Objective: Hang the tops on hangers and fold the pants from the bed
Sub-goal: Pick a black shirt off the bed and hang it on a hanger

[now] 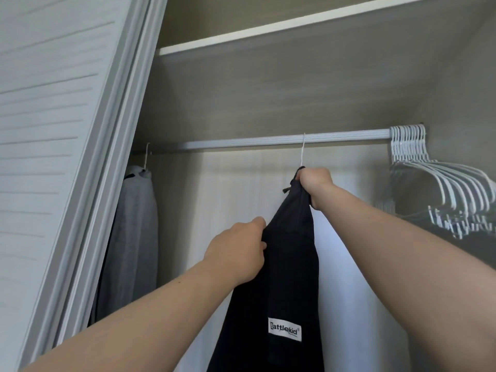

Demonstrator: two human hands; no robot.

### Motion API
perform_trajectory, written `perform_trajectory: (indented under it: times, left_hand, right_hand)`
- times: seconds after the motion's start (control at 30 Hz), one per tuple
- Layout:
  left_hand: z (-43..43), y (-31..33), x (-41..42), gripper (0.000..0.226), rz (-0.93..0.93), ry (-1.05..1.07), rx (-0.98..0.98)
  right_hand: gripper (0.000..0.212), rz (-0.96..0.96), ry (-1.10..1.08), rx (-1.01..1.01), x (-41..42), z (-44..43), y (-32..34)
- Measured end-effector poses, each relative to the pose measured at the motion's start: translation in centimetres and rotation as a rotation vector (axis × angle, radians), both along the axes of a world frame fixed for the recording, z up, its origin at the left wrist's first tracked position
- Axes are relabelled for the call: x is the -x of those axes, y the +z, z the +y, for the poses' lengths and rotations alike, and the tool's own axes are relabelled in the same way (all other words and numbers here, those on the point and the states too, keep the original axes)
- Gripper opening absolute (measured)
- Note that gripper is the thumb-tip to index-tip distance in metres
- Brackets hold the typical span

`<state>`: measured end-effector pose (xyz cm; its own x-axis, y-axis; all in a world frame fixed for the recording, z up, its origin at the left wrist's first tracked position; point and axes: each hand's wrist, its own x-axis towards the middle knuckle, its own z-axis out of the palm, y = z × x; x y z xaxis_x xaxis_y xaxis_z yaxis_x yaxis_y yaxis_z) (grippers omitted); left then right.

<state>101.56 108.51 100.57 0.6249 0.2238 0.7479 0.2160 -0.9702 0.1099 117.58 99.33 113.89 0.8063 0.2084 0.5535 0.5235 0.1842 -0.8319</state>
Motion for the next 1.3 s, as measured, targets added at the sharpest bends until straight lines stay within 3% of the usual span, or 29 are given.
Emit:
perform_trajectory:
  times: [0.13,0.3,0.4,0.47,0.57,0.83,1.07,1.2,1.3]
  left_hand:
    - [1.0,-1.3,0.4,0.01,0.009,-0.002,0.009]
    - [2.2,-2.0,0.6,0.005,-0.075,-0.086,0.146]
    - [1.5,-2.6,0.8,0.042,-0.152,-0.182,0.278]
    - [0.8,-3.1,1.0,0.073,-0.155,-0.238,0.344]
    - [-0.1,-3.6,1.1,0.091,-0.108,-0.262,0.386]
    - [1.7,-4.0,1.4,0.087,-0.038,-0.01,0.174]
    - [6.1,-3.1,4.0,0.036,-0.062,0.23,0.19]
    - [8.9,-2.8,5.1,0.029,-0.003,0.409,0.173]
    - [11.0,-2.3,6.2,0.03,0.038,0.531,0.176]
  right_hand:
    - [0.014,-0.153,-0.045,0.148,1.4,0.5,-1.5]
    - [0.035,-0.398,-0.285,0.609,4.7,0.4,-3.2]
    - [0.02,-0.542,-0.394,0.646,5.5,0.7,-3.5]
    - [0.025,-0.582,-0.381,0.614,5.7,1.1,-3.6]
    - [0.03,-0.603,-0.305,0.542,5.7,2.0,-3.7]
    - [0.023,-0.677,-0.083,0.304,4.9,7.3,-4.3]
    - [0.03,-0.698,0.042,0.142,4.2,14.4,-4.0]
    - [0.033,-0.689,0.164,0.097,4.7,20.2,-4.4]
    - [0.023,-0.675,0.252,0.114,5.8,24.8,-4.5]
